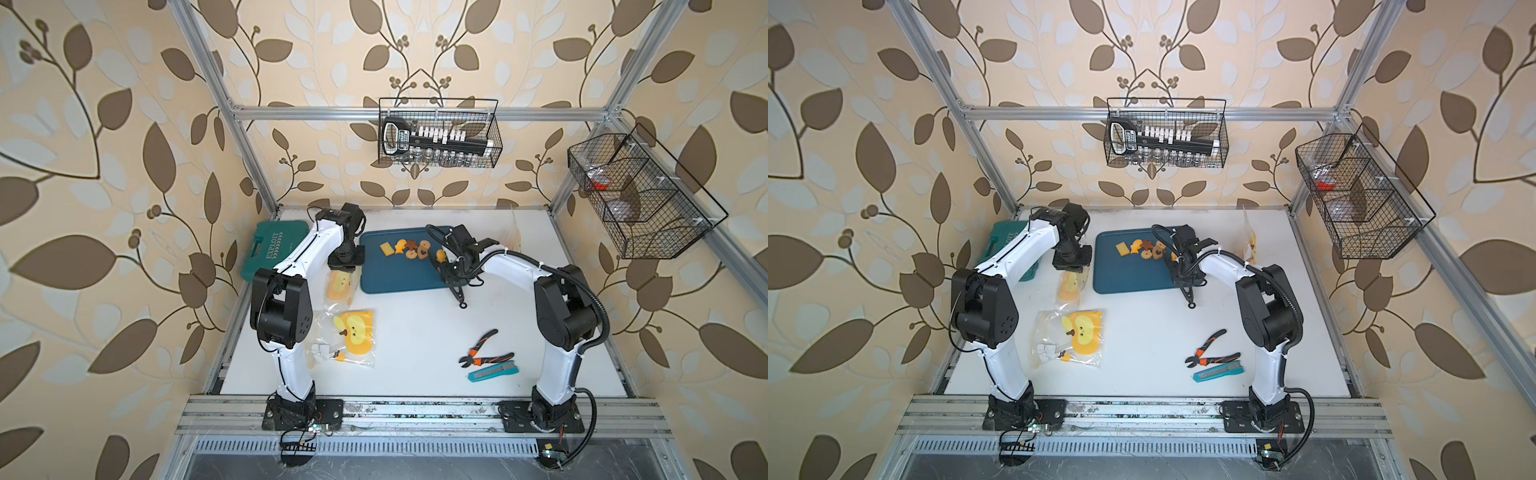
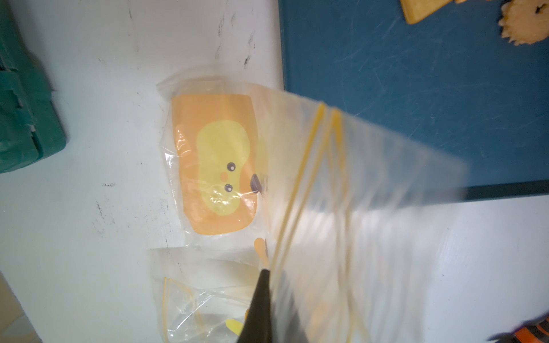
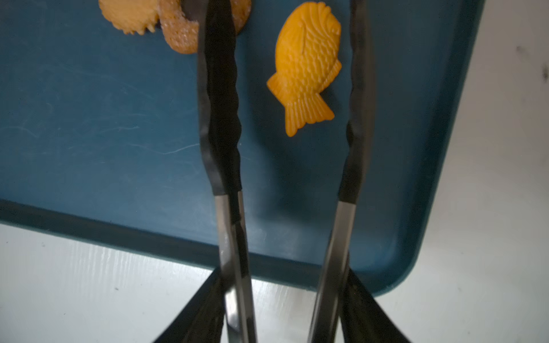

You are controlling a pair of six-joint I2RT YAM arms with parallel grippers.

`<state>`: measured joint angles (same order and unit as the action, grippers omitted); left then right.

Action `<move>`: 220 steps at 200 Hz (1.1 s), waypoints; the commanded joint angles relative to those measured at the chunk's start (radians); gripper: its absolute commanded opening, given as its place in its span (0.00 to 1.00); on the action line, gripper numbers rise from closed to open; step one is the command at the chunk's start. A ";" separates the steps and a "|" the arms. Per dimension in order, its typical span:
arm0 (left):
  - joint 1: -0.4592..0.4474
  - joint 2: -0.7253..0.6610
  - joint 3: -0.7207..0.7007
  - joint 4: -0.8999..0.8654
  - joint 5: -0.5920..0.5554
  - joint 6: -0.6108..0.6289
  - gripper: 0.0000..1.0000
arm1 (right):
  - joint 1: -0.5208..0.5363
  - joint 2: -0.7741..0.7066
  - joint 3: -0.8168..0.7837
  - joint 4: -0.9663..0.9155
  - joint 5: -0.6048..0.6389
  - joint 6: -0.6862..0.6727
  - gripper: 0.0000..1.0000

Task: Put the cookies into a resealable bag to prevent moisture
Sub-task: Pick up the cookie from the tray.

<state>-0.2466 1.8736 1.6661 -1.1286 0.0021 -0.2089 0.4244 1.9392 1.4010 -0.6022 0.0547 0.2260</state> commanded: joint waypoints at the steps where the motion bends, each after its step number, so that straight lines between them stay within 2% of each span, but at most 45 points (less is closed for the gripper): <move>1: 0.013 0.000 0.000 -0.005 0.016 0.014 0.00 | -0.008 0.015 0.035 -0.036 0.014 -0.011 0.56; 68: 0.013 0.007 0.004 -0.005 0.023 0.016 0.00 | -0.018 -0.016 -0.030 -0.030 -0.012 -0.009 0.52; 102: 0.013 0.015 0.011 -0.005 0.036 0.014 0.00 | -0.020 -0.020 -0.028 -0.016 -0.013 -0.015 0.40; 164: 0.012 0.119 0.138 -0.028 0.155 -0.021 0.00 | -0.005 -0.198 -0.140 0.110 -0.024 -0.037 0.30; 186: 0.012 0.151 0.178 -0.026 0.177 -0.034 0.00 | 0.019 -0.259 -0.172 0.144 -0.077 -0.059 0.28; 220: 0.010 0.157 0.163 0.002 0.177 -0.037 0.00 | 0.089 -0.302 -0.159 0.151 -0.213 -0.080 0.25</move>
<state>-0.2409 2.0373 1.8126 -1.1252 0.1532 -0.2310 0.4683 1.6699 1.2369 -0.4927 -0.0250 0.1772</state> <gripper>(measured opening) 0.047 0.262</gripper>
